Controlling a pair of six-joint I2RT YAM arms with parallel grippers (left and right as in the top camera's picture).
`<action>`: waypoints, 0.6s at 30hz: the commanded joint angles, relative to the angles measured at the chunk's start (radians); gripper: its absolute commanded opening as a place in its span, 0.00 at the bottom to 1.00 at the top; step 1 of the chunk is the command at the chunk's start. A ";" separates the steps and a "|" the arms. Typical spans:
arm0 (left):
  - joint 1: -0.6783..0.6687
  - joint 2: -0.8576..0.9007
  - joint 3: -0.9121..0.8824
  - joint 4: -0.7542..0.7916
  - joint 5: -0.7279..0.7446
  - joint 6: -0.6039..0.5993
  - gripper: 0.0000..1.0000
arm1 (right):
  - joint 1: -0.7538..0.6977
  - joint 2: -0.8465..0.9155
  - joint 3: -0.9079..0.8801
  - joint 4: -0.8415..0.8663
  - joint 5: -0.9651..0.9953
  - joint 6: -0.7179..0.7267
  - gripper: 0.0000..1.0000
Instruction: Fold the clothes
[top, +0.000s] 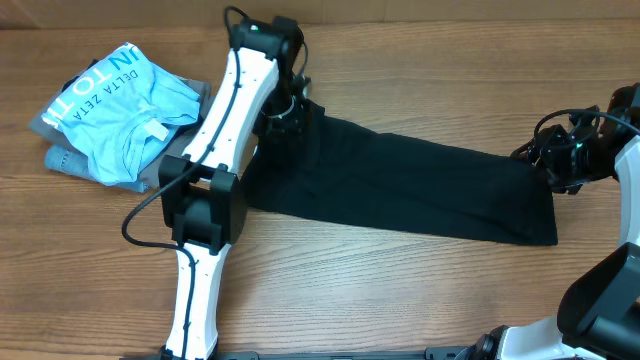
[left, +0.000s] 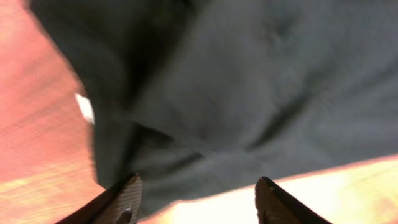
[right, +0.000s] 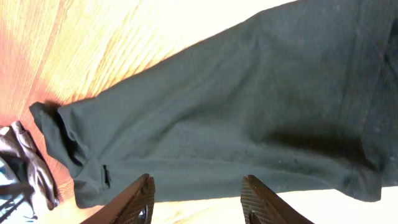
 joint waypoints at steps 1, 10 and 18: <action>0.049 0.004 -0.045 0.092 -0.061 0.054 0.72 | 0.005 -0.018 0.008 0.003 -0.002 -0.012 0.49; 0.056 0.023 -0.188 0.298 0.135 0.239 0.71 | 0.005 -0.018 0.008 0.003 -0.002 -0.012 0.50; 0.055 0.023 -0.281 0.293 0.161 0.283 0.20 | 0.005 -0.018 0.008 0.004 -0.002 -0.012 0.51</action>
